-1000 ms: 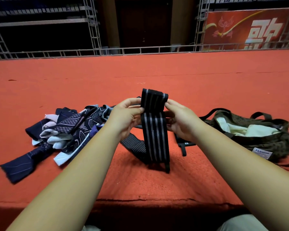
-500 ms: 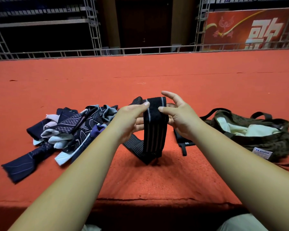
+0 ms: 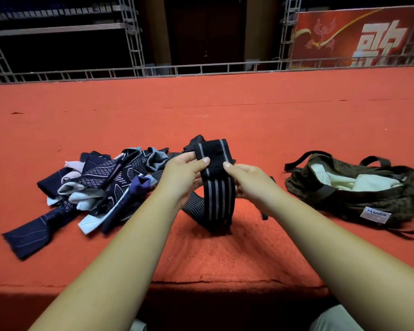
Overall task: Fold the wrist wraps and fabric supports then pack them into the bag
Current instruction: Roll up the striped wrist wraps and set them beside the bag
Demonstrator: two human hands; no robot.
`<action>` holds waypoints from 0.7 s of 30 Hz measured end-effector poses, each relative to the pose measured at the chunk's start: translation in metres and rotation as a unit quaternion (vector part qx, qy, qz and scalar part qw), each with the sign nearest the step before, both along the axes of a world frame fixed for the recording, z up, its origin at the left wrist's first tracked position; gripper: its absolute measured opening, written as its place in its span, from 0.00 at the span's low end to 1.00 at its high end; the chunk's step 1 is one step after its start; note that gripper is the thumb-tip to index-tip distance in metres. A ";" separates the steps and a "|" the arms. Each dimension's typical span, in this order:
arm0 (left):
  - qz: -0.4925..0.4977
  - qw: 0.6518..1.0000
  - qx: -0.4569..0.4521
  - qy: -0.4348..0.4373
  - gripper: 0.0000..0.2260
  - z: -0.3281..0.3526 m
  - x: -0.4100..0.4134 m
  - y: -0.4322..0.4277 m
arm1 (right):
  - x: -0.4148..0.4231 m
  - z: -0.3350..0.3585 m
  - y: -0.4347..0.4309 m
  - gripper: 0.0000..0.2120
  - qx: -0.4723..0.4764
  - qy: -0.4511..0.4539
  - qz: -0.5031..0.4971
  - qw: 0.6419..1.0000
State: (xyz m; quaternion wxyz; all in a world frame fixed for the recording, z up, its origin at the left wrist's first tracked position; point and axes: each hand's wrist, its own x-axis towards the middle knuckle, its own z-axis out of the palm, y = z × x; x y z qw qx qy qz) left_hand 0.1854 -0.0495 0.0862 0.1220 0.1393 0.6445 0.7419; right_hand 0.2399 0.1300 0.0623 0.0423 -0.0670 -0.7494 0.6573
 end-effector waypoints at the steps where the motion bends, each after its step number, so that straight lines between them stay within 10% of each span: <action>1: 0.012 1.000 0.005 -0.010 0.10 -0.003 -0.001 0.002 | 0.001 -0.003 0.000 0.17 0.009 -0.010 0.007 1.000; 21: 0.019 0.999 -0.038 -0.017 0.17 -0.047 0.006 0.020 | 0.010 -0.038 0.017 0.17 -0.260 -0.032 -0.035 0.964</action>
